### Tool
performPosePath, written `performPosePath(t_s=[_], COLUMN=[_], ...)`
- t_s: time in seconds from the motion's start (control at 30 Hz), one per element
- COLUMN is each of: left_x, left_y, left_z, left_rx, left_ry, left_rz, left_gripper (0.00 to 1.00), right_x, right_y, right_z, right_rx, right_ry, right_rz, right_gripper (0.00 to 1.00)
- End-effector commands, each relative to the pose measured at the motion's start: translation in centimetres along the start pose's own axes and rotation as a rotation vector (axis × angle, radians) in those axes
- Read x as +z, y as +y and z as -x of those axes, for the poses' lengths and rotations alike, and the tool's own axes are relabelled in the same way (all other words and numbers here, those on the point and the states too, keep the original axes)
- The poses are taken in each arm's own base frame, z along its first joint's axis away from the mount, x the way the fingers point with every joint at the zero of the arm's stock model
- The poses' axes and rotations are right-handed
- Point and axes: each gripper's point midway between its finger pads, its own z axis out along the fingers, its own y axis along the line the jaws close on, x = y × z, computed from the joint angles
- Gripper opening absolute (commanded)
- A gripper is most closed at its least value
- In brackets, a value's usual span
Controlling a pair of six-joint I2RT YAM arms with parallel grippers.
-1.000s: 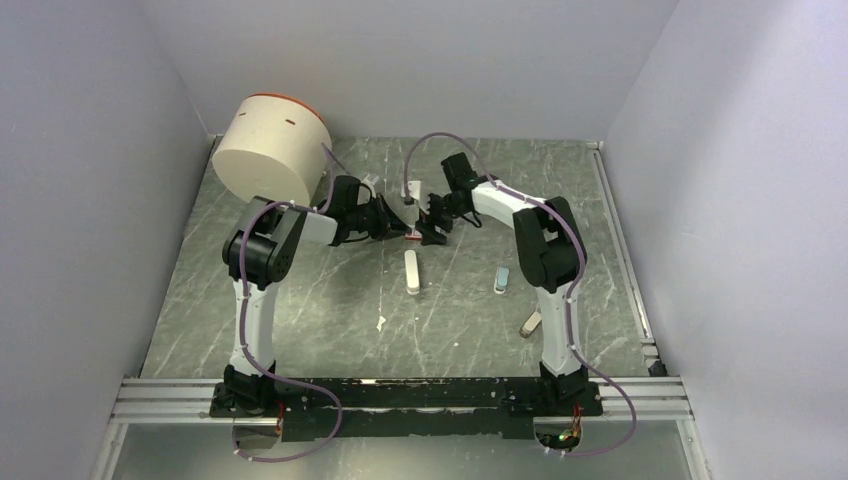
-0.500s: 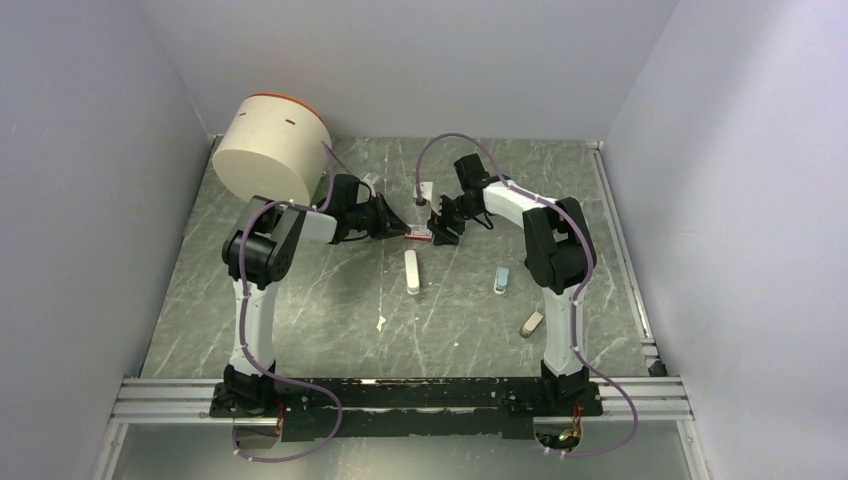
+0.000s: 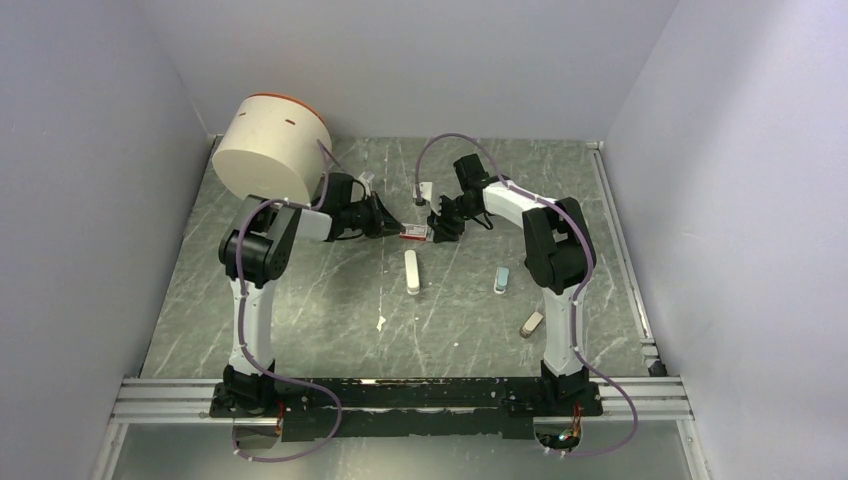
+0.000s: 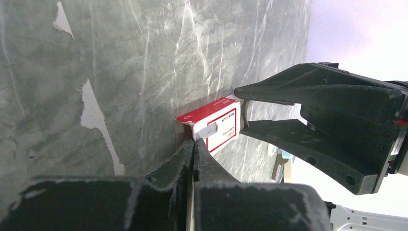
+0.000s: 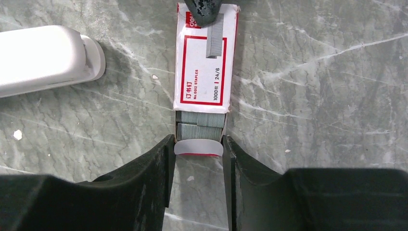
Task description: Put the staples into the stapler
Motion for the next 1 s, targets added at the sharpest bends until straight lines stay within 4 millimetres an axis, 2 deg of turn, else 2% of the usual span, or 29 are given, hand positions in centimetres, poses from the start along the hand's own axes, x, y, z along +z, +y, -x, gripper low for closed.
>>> performPosePath(t_s=[0.0,0.17,0.33,0.53,0.67,0.77,0.97], left_x=[-0.6,-2.1,-3.7,-4.8,-6.3,-7.2,-7.3], left_y=[0.9,2.4,3.1,4.4,4.6,4.8,4.6], left_z=[0.7,1.4,2.4,2.2,3.2,3.9,3.9], left_rx=[0.044,0.05,0.047,0.004,0.017,0.035,0.052], left_ry=[-0.003,-0.027,-0.064,-0.07,-0.104,-0.127,-0.114], left_rz=[0.038,0.114,0.22,0.235,0.285,0.342,0.343], left_gripper=[0.05,0.05,0.06,0.06,0.08,0.1,0.17], right_x=[0.1,-0.1,-0.2,-0.3,-0.5,-0.9,-1.2], right_y=[0.0,0.0,0.2,0.2,0.0,-0.2,-0.1], right_z=[-1.5,-1.6,-1.4,-1.5,-1.3,-1.1,0.0], right_rx=[-0.005,-0.009,-0.006,-0.006,0.0,0.011,0.01], right_ry=[0.054,0.063,0.057,0.062,0.058,0.045,0.002], right_rz=[-0.007,-0.015,-0.002,-0.012,-0.021,-0.024,-0.025], right_gripper=[0.39,0.38,0.37,0.39,0.49,0.52,0.58])
